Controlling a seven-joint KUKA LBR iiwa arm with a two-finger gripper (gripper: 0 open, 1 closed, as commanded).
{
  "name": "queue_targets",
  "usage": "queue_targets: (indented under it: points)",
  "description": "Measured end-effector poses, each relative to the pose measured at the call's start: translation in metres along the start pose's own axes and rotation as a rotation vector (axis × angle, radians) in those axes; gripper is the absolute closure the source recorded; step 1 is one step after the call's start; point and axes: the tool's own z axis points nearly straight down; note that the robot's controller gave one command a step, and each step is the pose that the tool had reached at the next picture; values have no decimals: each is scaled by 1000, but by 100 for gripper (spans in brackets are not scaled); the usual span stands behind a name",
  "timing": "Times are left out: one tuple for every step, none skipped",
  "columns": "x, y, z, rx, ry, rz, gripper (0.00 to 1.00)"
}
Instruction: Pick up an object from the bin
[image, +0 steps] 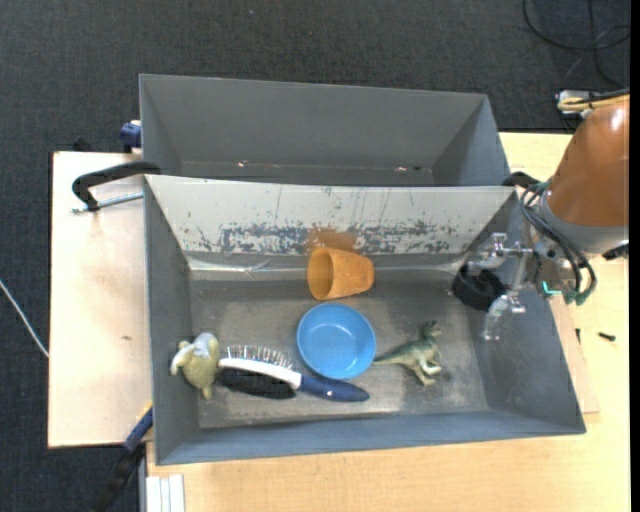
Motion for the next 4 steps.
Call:
queue_targets:
  points:
    - [47, 43, 66, 6, -23, -145, 0]
    - [64, 98, 60, 1, -7, -552, 0]
    - [40, 69, 60, 7, -12, -926, 0]
    - [35, 75, 76, 22, -44, -1370, 0]
